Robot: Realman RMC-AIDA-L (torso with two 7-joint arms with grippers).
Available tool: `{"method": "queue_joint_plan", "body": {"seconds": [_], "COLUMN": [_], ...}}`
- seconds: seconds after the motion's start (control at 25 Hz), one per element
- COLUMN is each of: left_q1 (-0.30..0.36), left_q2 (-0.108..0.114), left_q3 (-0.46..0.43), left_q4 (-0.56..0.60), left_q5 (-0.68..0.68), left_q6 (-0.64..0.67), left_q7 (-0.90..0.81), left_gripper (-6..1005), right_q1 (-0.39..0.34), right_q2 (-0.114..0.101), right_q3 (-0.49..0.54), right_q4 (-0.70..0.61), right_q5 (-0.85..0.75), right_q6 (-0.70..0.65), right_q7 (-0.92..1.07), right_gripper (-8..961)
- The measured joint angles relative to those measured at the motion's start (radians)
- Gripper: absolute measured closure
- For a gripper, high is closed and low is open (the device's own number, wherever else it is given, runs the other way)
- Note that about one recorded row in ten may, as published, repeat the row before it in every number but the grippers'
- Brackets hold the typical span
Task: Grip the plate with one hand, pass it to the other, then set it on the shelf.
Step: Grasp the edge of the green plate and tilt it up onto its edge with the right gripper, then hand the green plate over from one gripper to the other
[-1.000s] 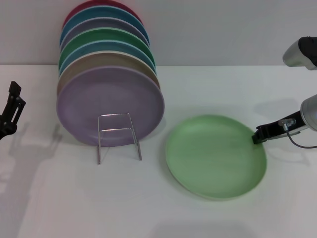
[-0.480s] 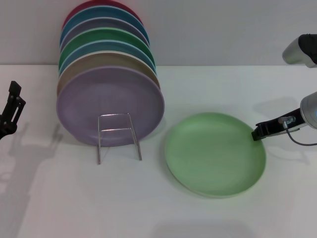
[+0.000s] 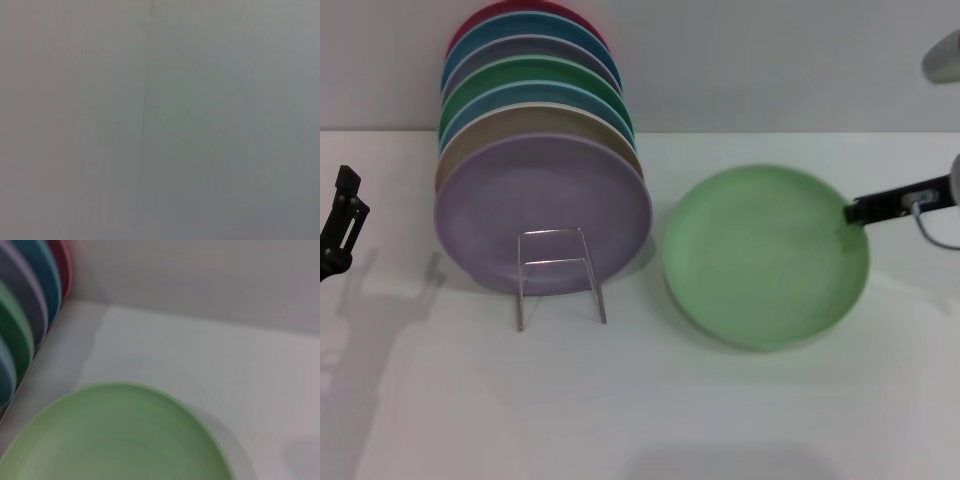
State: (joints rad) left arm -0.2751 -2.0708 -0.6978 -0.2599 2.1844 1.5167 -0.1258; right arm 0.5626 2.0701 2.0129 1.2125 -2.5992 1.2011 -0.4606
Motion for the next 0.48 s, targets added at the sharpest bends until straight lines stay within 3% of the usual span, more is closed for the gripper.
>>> {"method": "queue_joint_plan", "body": {"seconds": [0.24, 0.48], "left_q1": [0.002, 0.004], "left_q2": [-0.001, -0.003], "left_q3": [0.002, 0.011], "left_q4": [-0.008, -0.009], "left_q5": [0.000, 0.000], "left_q6": [0.005, 0.005], "left_q7": [0.000, 0.000], "left_gripper": [244, 246], "right_q1": [-0.058, -0.128], "right_q2": [0.005, 0.007], "right_q3": [-0.002, -0.083], "right_q4": [0.129, 0.184], "right_q5": [-0.011, -0.006], "right_q6": [-0.055, -0.242], "right_q7": [-0.011, -0.037], "right_gripper": [941, 941]}}
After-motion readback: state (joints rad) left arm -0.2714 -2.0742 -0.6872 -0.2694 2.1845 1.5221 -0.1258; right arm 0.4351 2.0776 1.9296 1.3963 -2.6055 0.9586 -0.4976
